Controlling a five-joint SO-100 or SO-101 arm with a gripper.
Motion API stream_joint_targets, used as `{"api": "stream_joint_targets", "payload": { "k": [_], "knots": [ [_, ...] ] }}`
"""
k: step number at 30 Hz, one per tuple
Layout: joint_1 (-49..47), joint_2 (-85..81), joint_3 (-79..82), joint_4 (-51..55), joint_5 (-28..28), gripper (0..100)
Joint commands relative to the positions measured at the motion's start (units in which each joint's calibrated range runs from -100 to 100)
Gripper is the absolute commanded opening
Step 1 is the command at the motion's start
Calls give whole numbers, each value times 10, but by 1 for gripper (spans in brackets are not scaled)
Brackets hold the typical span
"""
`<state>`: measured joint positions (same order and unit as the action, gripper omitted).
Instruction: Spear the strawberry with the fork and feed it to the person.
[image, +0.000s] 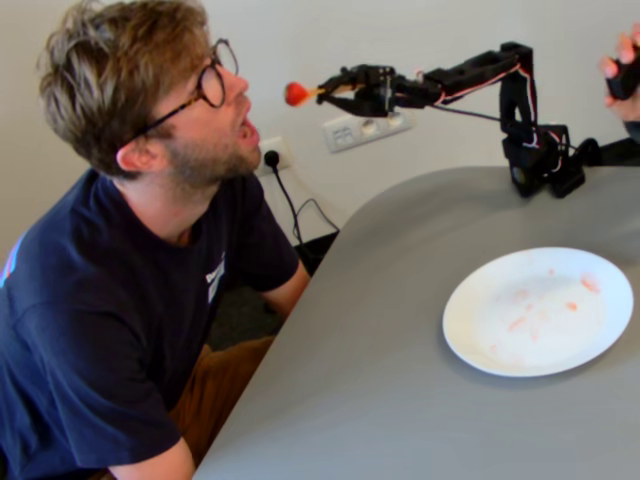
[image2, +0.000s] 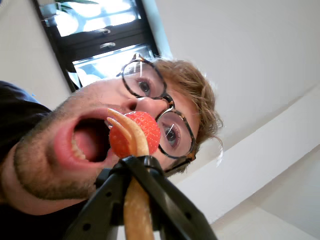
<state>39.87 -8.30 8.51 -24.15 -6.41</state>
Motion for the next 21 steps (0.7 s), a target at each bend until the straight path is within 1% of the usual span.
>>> {"api": "stream_joint_targets", "payload": {
  "k": [1,2,6,15,21],
  "knots": [
    [15,44,-95,-10,-2,1],
    [22,85,-146,-10,-2,1],
    [32,139,-190,-10,-2,1],
    [41,190,-221,-11,-2,1],
    [56,319,-403,-11,-2,1]
  ]
}}
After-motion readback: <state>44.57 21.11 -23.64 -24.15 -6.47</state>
